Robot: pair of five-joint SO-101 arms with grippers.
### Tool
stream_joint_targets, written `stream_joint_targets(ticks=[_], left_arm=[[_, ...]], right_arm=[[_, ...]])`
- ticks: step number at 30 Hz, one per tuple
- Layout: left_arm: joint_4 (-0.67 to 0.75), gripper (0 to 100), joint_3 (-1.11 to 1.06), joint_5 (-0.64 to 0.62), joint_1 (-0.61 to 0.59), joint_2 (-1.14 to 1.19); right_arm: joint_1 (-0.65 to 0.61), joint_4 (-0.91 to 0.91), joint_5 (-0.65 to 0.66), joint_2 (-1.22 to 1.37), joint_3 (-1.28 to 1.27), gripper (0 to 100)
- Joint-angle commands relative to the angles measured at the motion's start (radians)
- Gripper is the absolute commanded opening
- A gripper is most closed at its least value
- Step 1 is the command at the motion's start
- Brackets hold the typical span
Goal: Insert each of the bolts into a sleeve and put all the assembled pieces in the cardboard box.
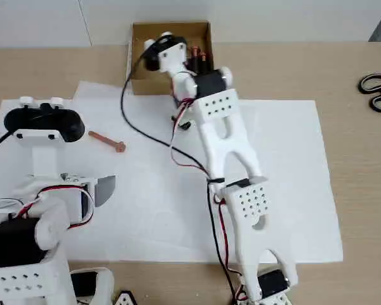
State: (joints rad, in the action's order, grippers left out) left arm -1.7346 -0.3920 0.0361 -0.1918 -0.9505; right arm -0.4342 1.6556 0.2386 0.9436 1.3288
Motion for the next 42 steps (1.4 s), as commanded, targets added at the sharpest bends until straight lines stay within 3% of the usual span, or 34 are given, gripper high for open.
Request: stream_joint_targets(ticks=[1, 37, 42], left_arm=[[-0.011, 29, 0.002, -0.005, -0.005, -0.011], [-0.011, 29, 0.002, -0.005, -0.005, -0.011], [-0.011, 29, 0.002, -0.005, -0.005, -0.011]], right_arm=[[-0.005, -0.036, -0.005, -0.004, 0.006, 14.5], [-0.021, -0.186, -0.005, 0.265, 0.012, 14.2], [-0.021, -0.185, -0.002, 0.266, 0.011, 2.8]])
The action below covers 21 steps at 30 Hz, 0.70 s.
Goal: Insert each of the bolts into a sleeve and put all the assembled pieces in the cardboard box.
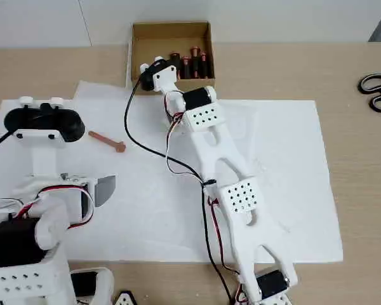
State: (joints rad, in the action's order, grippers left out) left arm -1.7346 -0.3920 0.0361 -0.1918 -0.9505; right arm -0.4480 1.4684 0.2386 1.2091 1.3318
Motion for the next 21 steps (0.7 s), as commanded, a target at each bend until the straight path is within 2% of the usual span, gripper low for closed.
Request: stream_joint_targets(ticks=[1, 5, 9, 13, 17, 21], left_arm=[[-0.011, 29, 0.002, -0.005, -0.005, -0.011], [-0.011, 29, 0.002, -0.005, -0.005, -0.011], [-0.011, 29, 0.002, -0.005, -0.005, -0.011], [-0.011, 29, 0.002, -0.005, -0.005, -0.011], [-0.011, 29, 0.002, -0.005, -0.005, -0.011], [-0.011, 29, 0.002, -0.005, -0.005, -0.011]], right_arm=[[-0.007, 0.004, 0.009, 0.001, 0.008, 0.3], [-0.001, 0.07, 0.044, -0.01, 0.017, 0.5], [0.021, 0.209, 0.038, -0.065, 0.143, 0.5], [0.027, 0.219, 0.018, -0.12, 0.152, 0.4], [0.027, 0.222, -0.029, -0.216, 0.057, 0.4], [0.027, 0.222, -0.066, -0.364, -0.16, 0.4]])
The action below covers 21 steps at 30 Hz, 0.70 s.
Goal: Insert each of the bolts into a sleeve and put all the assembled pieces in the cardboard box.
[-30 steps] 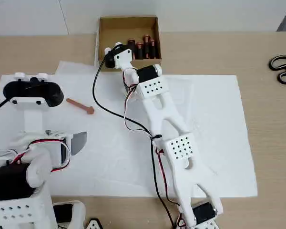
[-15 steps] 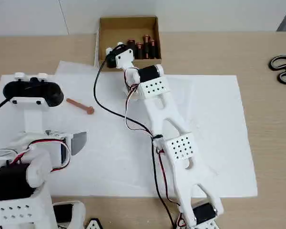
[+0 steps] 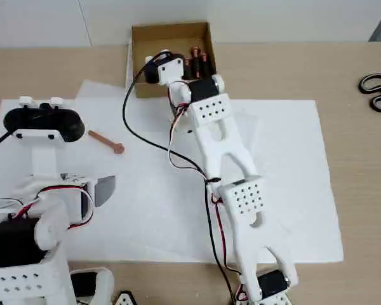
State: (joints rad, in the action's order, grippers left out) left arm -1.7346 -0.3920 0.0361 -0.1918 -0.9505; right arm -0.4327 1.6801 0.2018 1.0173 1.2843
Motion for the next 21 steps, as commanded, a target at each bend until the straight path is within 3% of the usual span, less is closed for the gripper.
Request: stream_joint_targets(ticks=[1, 8, 17, 21], left_arm=[[-0.011, 29, 0.002, -0.005, -0.005, -0.011], [-0.011, 29, 0.002, -0.005, -0.005, -0.011], [-0.011, 29, 0.002, -0.005, -0.005, -0.011], [-0.011, 29, 0.002, -0.005, -0.005, -0.011]], right_arm=[[0.012, 0.01, -0.029, -0.22, -0.172, 0.4], [0.007, -0.005, -0.032, -0.484, -0.523, 0.7], [0.01, -0.045, -0.034, -0.352, -0.614, 1.5], [0.005, -0.044, -0.034, -0.271, -0.611, 10.3]])
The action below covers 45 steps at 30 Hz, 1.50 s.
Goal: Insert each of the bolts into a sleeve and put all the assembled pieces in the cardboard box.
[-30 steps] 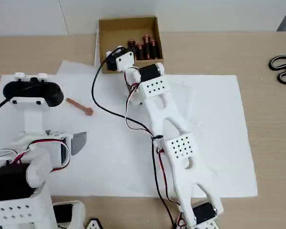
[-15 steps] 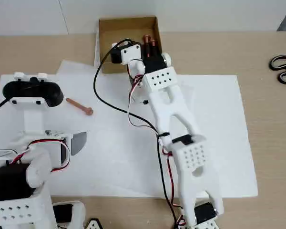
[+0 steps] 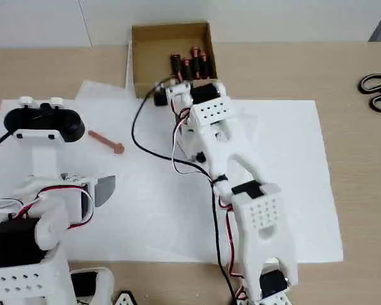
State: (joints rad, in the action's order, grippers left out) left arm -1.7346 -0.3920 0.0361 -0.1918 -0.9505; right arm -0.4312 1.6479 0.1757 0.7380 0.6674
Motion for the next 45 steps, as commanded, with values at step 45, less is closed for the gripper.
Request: stream_joint_targets(ticks=[45], left_arm=[[0.046, 29, 0.499, 0.796, -0.017, 0.885]], right_arm=[[0.133, 0.035, 0.003, -0.354, 0.038, 0.4]])
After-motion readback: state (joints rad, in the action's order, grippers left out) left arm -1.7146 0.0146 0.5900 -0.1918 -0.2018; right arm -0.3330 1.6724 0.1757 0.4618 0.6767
